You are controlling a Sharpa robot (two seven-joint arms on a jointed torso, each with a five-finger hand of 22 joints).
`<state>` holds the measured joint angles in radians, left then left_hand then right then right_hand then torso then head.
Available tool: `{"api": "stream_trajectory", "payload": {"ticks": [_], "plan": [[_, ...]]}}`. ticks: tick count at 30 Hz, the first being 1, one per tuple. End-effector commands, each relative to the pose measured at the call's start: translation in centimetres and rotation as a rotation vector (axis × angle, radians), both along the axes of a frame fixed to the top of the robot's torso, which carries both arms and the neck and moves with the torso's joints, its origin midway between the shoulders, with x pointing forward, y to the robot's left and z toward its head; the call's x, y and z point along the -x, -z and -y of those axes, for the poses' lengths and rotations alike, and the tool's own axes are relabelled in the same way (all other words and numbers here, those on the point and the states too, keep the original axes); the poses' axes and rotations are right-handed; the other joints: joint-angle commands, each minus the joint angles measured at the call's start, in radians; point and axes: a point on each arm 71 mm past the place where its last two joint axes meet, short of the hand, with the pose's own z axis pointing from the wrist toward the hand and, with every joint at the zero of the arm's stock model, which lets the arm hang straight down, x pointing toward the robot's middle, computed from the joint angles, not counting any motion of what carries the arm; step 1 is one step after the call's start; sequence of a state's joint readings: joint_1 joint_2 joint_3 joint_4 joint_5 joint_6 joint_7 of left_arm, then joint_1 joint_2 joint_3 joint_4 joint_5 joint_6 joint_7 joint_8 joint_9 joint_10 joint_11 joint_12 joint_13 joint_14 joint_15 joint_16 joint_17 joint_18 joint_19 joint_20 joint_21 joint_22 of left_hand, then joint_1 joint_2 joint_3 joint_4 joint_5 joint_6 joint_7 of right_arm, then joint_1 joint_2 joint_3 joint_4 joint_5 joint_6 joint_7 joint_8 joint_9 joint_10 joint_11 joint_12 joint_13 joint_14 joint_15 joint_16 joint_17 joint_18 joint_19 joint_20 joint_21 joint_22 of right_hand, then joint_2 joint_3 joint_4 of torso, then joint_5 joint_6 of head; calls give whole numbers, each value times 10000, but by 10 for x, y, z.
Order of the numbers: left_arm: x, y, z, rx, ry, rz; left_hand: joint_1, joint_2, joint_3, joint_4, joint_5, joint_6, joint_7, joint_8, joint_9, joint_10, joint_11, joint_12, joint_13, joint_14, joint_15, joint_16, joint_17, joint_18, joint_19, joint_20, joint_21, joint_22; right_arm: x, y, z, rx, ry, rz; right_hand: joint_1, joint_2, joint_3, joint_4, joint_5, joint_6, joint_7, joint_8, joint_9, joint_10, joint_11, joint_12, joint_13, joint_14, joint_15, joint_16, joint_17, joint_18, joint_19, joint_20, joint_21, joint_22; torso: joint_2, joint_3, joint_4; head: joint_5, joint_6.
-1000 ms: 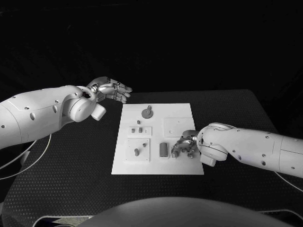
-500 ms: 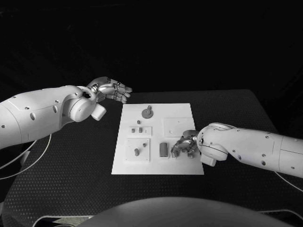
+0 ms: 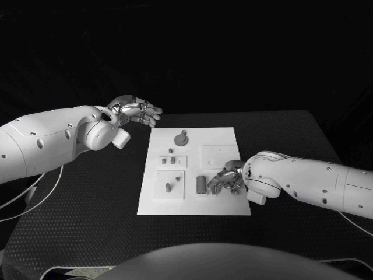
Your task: Assemble the parts on the task board
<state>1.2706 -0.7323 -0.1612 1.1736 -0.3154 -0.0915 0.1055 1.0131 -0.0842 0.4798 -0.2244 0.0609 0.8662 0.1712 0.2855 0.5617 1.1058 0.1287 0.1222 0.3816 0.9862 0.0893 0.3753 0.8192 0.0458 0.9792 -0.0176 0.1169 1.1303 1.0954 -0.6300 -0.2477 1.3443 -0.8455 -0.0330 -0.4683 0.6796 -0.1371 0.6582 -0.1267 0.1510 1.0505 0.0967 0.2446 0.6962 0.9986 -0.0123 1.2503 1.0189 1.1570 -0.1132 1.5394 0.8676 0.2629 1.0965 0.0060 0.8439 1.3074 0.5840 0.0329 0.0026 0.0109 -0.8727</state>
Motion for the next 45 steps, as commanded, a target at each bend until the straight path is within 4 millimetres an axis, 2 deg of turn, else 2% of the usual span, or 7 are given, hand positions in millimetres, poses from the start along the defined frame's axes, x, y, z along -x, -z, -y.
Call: {"api": "stream_trajectory", "payload": {"ticks": [1, 13, 22, 26, 34, 41, 45], "plan": [[0, -1, 3, 53, 164, 28, -63, 13, 8, 63, -13, 78, -2, 13, -15, -75, -4, 38, 10, 33, 0, -69, 13, 169, 17, 68, -54, 17, 3, -1, -7, -387, -343, -100, 35, -96, 8, 57, -43, -89, -6, -51, 6, -63, 5, 4, 12, -52, -4, -17, 12, -11, -13, -51, -63, 192, 0, -1, -1, 12, 1], [-1, -1, 1, 50, 108, 94, -57, 12, 9, 59, -13, 78, -2, 13, -15, -75, -4, 38, 11, 35, 0, -75, 19, 170, 18, 68, -58, 21, -2, -3, 5, -646, -181, 446, 205, -46, 15, -42, -56, -195, 23, -89, -13, -58, 28, 43, 27, -41, 11, 4, 19, -11, 2, -72, -31, 207, -7, 6, -8, -11, 1], [-4, -2, -4, 85, -200, 224, -63, -7, 1, 58, -15, 76, -1, 11, -16, -75, -4, 38, 13, 36, 1, -80, 25, 169, 18, 70, -62, 23, -21, -44, 25, -1655, -90, 1605, 362, -754, 146, 247, -47, -1174, 399, -496, -130, -232, 382, 109, 72, -94, 339, 8, 19, -11, -34, -36, -54, 197, -28, 11, -28, -65, 36], [-7, -2, -4, 246, -379, 307, -44, 15, 13, 53, -12, 80, -8, 13, -15, -58, -12, 48, 18, 36, 0, -89, 31, 171, 20, 68, -67, 27, -35, -63, 28, -3730, 324, 2930, 528, -659, 202, 248, -58, -1181, 408, -459, -98, -251, 390, 148, 89, -110, 349, 19, 23, -11, -35, -40, -33, 209, -71, 19, -53, -133, 276], [-19, 2, -16, 514, -823, 583, 106, 259, 109, -35, -17, 197, -260, 70, -2, 60, -123, 14, -17, 55, -82, -221, 5, 132, 8, 42, -127, 46, -88, -88, 57, -6395, 2044, 4720, 1937, 784, 195, -1017, -56, -1374, 473, -349, 23, -709, 459, -1328, -966, -885, 477, -2135, -1036, -167, -1295, 545, -1309, -352, -366, 60, -210, -171, 1131], [-31, 8, -28, 951, -1332, 577, -180, 205, 148, -29, -30, -342, -237, -273, -256, -361, -104, -560, -504, -420, 92, -987, -366, -171, -824, 195, -560, -451, -133, -99, 87, -7019, 3371, 5527, 2197, 945, 405, -1125, -52, -2073, 879, -573, -178, -1246, 1227, -6004, -4628, -2648, 1808, -7398, -3187, -859, -4198, 1485, -4176, -1762, -772, 33, -328, -63, 1801], [-35, 15, -30, 1108, -1277, 507, -585, 29, 19, -63, -83, -883, -301, -536, -422, -1058, -96, -637, -896, -1247, 393, -1661, -710, -335, -1622, 447, -604, -1248, -143, -92, 98, -7279, 3853, 5611, 2392, 1087, 187, -994, -46, -2269, 836, -562, -405, -724, 1439, -7626, -6153, -2525, 2061, -8891, -3409, -890, -4605, 1702, -4901, -2153, -1041, -24, -378, 66, 2077]]}}
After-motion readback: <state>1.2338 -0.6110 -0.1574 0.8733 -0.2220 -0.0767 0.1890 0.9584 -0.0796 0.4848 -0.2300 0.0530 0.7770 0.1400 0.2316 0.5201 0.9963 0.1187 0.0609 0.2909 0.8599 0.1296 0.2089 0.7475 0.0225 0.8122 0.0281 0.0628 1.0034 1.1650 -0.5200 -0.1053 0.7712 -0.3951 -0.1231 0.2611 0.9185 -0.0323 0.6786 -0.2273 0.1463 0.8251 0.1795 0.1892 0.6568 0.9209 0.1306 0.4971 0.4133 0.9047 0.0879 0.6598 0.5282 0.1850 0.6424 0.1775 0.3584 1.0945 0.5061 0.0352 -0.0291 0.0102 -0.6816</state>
